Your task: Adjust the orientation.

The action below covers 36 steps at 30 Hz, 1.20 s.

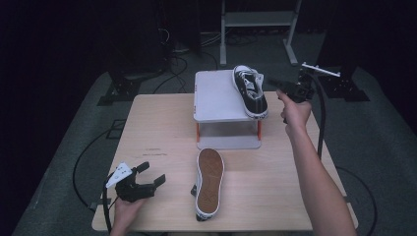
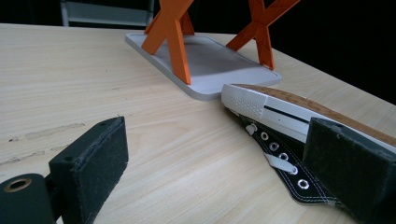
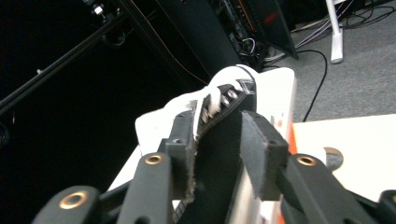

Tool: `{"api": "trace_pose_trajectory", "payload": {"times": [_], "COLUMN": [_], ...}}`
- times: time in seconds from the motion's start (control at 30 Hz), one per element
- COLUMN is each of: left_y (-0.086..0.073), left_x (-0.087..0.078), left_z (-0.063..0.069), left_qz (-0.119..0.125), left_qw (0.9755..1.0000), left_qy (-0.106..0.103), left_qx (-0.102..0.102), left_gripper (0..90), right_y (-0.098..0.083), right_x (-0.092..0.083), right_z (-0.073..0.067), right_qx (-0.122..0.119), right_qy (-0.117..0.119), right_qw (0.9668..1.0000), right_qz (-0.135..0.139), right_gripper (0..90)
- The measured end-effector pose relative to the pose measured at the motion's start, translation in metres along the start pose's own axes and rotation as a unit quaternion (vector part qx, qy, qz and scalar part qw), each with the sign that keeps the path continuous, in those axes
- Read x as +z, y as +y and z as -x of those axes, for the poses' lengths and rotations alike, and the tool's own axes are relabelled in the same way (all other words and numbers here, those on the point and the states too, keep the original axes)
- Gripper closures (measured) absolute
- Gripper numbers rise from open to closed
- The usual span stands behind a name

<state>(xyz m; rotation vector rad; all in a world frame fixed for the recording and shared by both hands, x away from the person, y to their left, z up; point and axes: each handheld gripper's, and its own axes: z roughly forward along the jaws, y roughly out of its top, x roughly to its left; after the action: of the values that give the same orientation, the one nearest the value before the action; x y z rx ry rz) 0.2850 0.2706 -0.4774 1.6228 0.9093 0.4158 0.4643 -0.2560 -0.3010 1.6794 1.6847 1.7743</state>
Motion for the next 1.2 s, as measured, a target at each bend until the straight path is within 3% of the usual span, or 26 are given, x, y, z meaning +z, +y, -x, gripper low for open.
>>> {"api": "trace_pose_trajectory", "payload": {"times": [0.33,0.73,1.1,1.2], "left_y": [-0.001,0.003,0.009,0.011], "left_x": [0.005,0.016,0.027,0.032], "left_z": [0.004,0.019,0.032,0.039], "left_qz": [-0.008,-0.017,-0.022,-0.022], "left_qw": [1.0,0.9995,0.9982,0.9971], "left_qy": [-0.002,-0.023,-0.053,-0.07], "left_qx": [0.001,0.013,0.017,0.019], "left_gripper": [6.2,6.8,7.1,12.4], "right_y": [-0.022,-0.078,-0.116,-0.127], "right_x": [-0.045,-0.086,-0.1,-0.103], "right_z": [0.032,0.069,0.08,0.082], "right_qx": [-0.015,-0.039,-0.051,-0.058], "right_qy": [0.004,0.003,0.002,0.001], "right_qw": [0.9999,0.9988,0.9974,0.9966], "right_qz": [-0.002,-0.028,-0.051,-0.059], "right_gripper": [54.2,47.2,43.6,42.2]}}
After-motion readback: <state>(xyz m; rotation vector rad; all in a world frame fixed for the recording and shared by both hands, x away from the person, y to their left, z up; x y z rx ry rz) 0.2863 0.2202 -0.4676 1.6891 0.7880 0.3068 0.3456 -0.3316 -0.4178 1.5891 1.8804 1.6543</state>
